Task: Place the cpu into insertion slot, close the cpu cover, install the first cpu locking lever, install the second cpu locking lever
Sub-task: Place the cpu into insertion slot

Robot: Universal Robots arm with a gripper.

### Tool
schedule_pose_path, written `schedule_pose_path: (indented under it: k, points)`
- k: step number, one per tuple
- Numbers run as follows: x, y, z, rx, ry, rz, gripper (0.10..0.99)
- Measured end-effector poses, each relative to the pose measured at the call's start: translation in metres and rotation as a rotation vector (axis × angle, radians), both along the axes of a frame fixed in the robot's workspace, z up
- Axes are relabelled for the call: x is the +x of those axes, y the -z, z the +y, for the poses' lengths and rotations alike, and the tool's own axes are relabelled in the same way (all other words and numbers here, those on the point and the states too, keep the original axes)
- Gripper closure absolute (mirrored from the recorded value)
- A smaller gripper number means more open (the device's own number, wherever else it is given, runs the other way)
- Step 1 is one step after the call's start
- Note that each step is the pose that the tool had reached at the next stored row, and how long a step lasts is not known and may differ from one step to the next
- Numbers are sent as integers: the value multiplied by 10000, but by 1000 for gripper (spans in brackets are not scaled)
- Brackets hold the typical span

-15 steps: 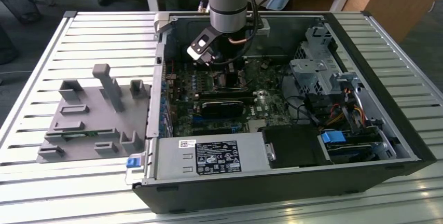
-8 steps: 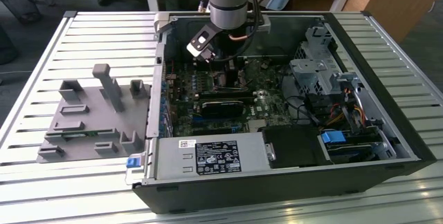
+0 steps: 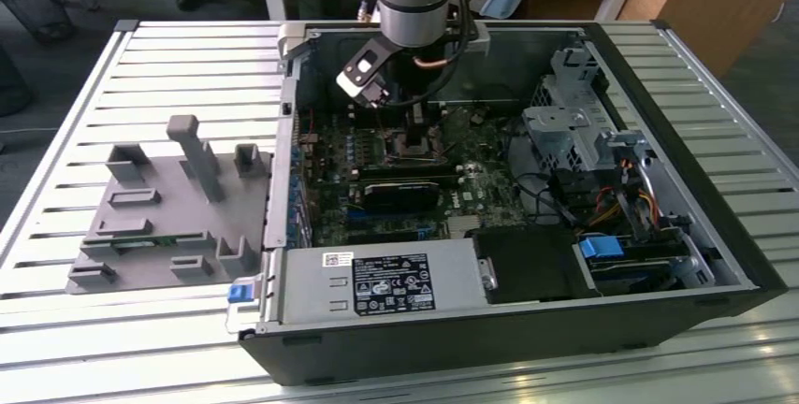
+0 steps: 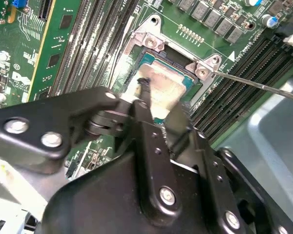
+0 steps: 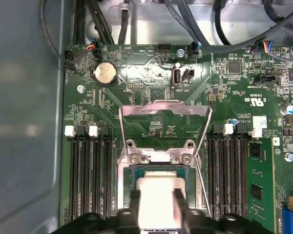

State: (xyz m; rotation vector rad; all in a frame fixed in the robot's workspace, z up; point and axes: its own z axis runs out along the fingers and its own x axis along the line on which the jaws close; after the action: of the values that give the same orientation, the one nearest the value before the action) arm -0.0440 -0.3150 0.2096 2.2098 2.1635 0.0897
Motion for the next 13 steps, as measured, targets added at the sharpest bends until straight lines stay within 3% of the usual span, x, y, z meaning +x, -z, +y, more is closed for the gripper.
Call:
schedule_pose_path:
  k: [2,3,4,7,13]
  points:
    - [5,-3,-1,12,0,38,788]
    - [8,-5,-2,16,0,55,788]
    - [10,-6,-3,18,0,70,847]
    - [16,-6,-6,18,0,85,965]
    - [17,-31,-7,19,1,105,980]
